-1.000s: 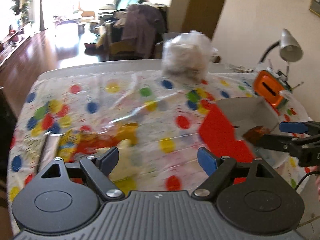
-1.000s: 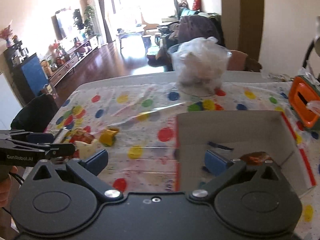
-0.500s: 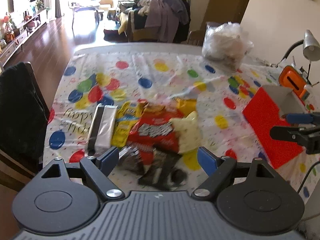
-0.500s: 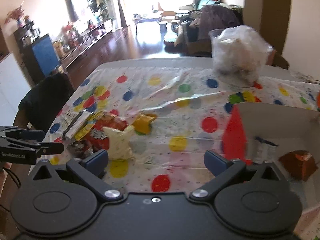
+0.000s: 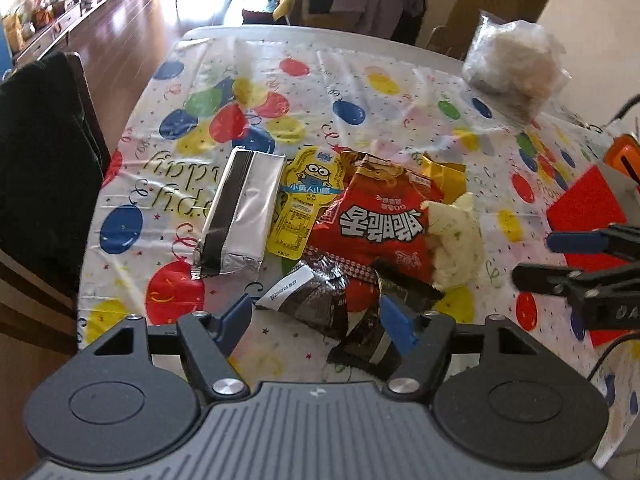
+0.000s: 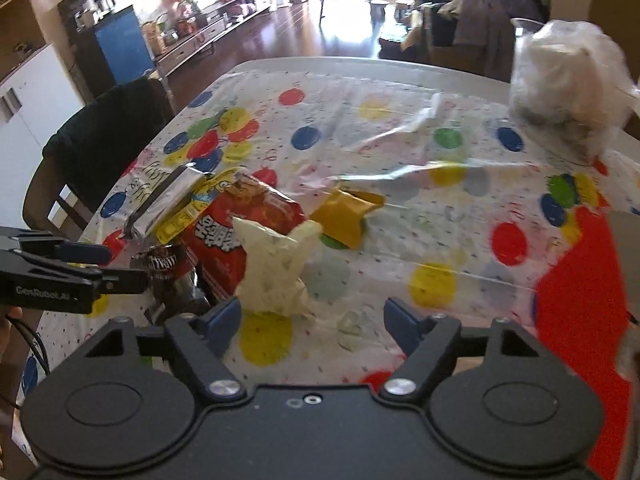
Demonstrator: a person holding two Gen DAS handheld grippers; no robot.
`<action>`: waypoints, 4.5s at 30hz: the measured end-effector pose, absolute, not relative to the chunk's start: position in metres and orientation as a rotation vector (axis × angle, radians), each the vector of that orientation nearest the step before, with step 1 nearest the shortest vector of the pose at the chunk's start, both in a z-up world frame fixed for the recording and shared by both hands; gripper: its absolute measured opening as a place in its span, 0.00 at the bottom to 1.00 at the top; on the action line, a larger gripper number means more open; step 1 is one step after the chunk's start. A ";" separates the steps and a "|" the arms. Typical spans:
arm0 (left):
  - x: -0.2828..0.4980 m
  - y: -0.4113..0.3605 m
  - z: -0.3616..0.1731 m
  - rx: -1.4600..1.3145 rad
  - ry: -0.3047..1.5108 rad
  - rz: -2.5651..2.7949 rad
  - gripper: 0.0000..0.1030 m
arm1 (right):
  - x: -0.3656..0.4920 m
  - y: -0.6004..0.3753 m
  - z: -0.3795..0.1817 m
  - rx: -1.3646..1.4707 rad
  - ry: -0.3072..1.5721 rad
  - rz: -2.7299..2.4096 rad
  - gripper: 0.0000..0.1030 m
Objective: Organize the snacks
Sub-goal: 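Grasp the dark brown wrapper with the left tool while the right tool grasps the pale yellow wrapper, then carry the dark brown and pale yellow wrappers over the box with both tools, then open both tools to drop the two wrappers into the box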
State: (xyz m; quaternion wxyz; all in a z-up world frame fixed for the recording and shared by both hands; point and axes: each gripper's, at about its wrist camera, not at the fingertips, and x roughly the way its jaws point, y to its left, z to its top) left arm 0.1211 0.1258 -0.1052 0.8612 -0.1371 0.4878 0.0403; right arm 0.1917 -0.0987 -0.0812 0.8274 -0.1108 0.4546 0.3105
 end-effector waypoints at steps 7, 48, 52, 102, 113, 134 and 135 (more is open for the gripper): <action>0.138 0.130 -0.120 -0.350 1.062 0.138 0.59 | 0.206 -0.069 -0.096 -0.266 0.971 0.710 0.67; 0.095 0.148 -0.117 -0.447 1.023 0.130 0.29 | 0.158 -0.117 -0.076 -0.120 0.986 0.647 0.27; 0.083 0.141 -0.107 -0.442 1.006 0.097 0.26 | 0.145 -0.129 -0.065 -0.119 0.985 0.615 0.27; 0.226 -0.226 -0.009 -0.111 0.947 -0.307 0.26 | 0.230 -0.445 -0.020 -0.101 0.902 0.284 0.27; 0.259 -0.273 -0.050 -0.005 1.061 -0.334 0.26 | 0.253 -0.436 -0.063 -0.163 1.015 0.371 0.27; 0.279 -0.295 -0.088 0.081 1.205 -0.334 0.27 | 0.255 -0.438 -0.084 -0.130 1.081 0.416 0.33; 0.279 -0.293 -0.088 0.073 1.205 -0.330 0.27 | 0.255 -0.439 -0.084 -0.127 1.082 0.417 0.34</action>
